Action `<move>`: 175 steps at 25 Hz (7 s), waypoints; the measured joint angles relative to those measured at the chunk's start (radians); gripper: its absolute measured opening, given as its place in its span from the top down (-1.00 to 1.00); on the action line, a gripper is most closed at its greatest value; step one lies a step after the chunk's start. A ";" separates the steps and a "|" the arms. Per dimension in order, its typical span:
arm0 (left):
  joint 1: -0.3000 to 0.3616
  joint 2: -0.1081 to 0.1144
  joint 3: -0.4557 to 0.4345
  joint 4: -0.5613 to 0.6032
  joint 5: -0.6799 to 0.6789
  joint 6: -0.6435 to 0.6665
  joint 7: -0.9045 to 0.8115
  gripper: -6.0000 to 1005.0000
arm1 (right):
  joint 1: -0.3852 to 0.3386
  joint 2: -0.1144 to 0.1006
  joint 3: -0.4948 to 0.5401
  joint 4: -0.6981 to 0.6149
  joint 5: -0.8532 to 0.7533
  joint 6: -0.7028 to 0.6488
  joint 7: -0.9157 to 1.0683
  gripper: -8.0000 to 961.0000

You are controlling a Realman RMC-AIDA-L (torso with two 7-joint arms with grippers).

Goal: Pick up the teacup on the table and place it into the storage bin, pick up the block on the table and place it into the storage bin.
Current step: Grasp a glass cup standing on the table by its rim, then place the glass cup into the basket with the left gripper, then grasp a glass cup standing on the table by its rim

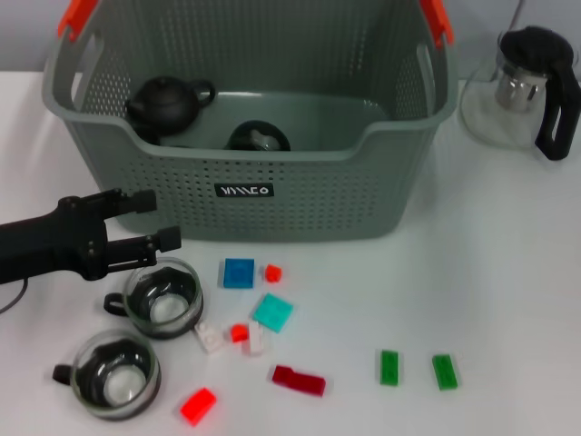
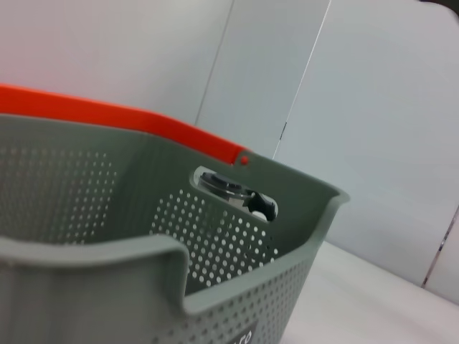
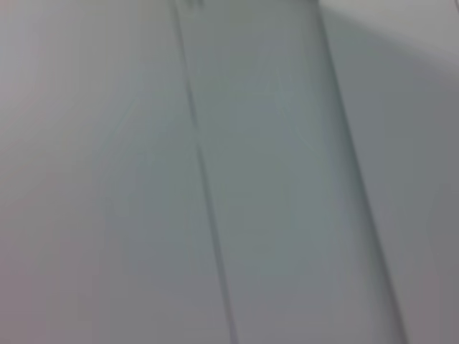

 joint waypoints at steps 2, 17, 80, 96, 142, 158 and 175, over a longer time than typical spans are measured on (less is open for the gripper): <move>-0.001 0.000 0.000 0.000 -0.008 -0.001 -0.001 -0.61 | -0.051 -0.002 0.052 0.088 0.024 -0.150 -0.085 -0.41; 0.013 0.015 -0.012 0.107 -0.007 0.088 -0.115 -0.61 | -0.186 -0.053 0.224 0.242 -0.634 -0.292 -0.181 -0.41; -0.133 -0.117 0.917 0.630 0.694 -0.209 -0.926 0.39 | -0.154 -0.057 0.293 0.300 -0.674 -0.262 -0.153 -0.41; -0.179 -0.084 0.571 0.650 0.404 0.087 -0.720 0.90 | -0.148 -0.060 0.313 0.300 -0.673 -0.268 -0.153 -0.41; -0.574 -0.061 0.907 0.251 0.695 -0.651 -0.957 0.87 | -0.144 -0.060 0.315 0.325 -0.674 -0.277 -0.153 -0.41; -0.430 -0.080 0.505 0.595 0.298 -0.402 -0.846 0.22 | -0.143 -0.059 0.330 0.325 -0.674 -0.278 -0.153 -0.41; -0.086 0.042 0.175 0.340 -0.253 0.278 -0.445 -0.53 | -0.130 -0.059 0.344 0.328 -0.671 -0.269 -0.120 -0.41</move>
